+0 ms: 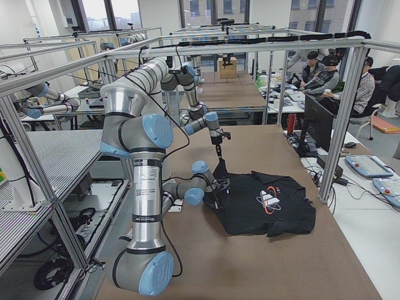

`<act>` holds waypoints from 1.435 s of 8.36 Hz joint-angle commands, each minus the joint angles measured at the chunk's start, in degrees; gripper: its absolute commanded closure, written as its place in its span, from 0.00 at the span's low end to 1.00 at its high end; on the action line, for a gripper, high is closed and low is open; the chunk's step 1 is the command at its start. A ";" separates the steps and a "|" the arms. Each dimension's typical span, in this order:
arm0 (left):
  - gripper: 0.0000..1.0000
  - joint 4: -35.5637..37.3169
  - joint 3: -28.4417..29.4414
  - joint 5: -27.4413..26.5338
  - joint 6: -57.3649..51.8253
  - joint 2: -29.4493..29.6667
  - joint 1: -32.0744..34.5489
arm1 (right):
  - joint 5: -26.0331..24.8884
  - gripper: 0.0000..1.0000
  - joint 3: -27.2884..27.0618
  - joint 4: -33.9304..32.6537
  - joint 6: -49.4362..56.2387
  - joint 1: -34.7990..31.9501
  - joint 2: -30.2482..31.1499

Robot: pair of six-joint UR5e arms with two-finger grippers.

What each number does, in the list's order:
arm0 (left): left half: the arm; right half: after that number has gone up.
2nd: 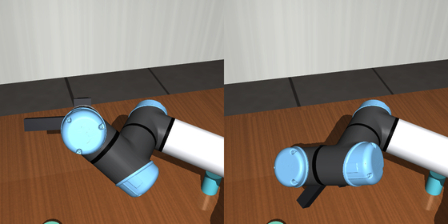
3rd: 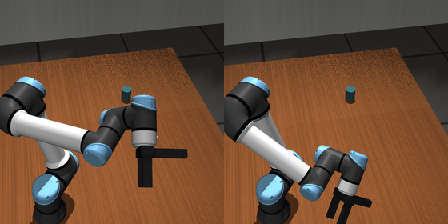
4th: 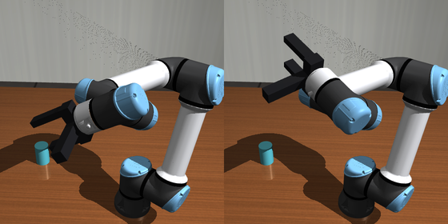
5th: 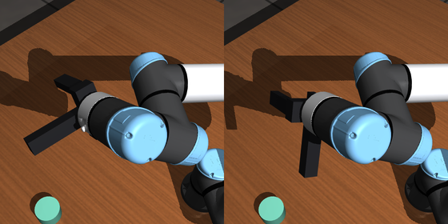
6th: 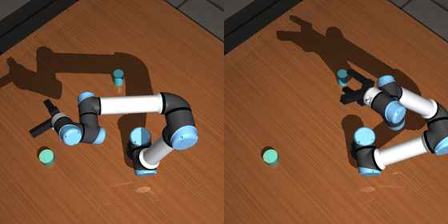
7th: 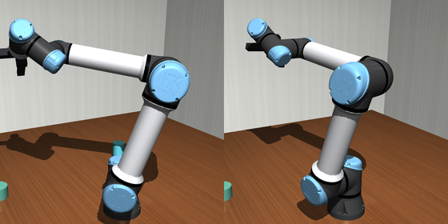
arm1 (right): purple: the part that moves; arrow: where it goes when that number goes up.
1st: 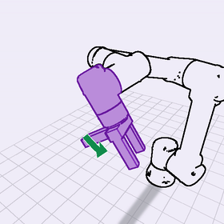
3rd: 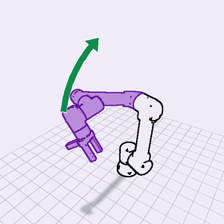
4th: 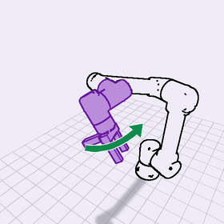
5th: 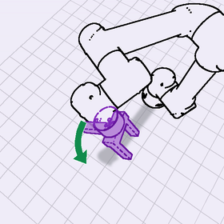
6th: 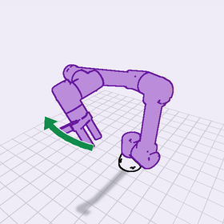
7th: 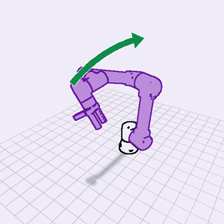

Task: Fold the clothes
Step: 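Lift the hem with both grippers and carry it toward the collar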

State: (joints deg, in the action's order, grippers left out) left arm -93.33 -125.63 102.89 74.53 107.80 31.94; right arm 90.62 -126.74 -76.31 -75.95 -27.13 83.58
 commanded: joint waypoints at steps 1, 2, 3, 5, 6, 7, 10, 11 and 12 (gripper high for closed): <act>1.00 12.71 -0.14 14.30 -7.62 9.70 11.36 | 14.01 1.00 -1.74 -4.70 6.24 -10.11 -2.98; 1.00 12.82 -1.45 18.88 -8.95 9.19 13.31 | 16.32 1.00 -5.76 -7.60 7.38 -9.53 -2.64; 1.00 12.90 -4.94 21.97 -8.97 7.01 12.63 | 18.77 1.00 -10.23 -10.24 7.57 -5.52 -1.77; 1.00 12.82 -17.12 25.43 -8.88 -4.47 3.28 | 25.02 1.00 -20.25 -18.22 7.57 3.52 1.65; 1.00 12.82 -22.76 25.43 -8.62 -8.53 -2.26 | 25.13 1.00 -23.43 -18.96 7.48 7.66 3.76; 1.00 12.90 -26.73 25.52 -7.92 -11.26 -7.02 | 25.13 1.00 -24.94 -18.96 7.48 10.66 5.43; 1.00 12.91 -24.51 23.33 -7.82 -11.21 -7.07 | 23.64 1.00 -24.87 -19.75 7.40 10.79 5.36; 1.00 12.82 -22.22 19.58 -7.91 -9.72 -6.28 | 21.72 1.00 -24.43 -19.75 7.39 10.00 5.10; 1.00 12.82 -18.63 16.41 -7.91 -6.58 -4.18 | 18.92 1.00 -23.30 -19.84 7.31 8.95 4.84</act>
State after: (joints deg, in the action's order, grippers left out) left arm -80.46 -149.32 124.67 66.65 97.36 25.28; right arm 113.49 -151.34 -95.92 -68.54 -16.79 88.82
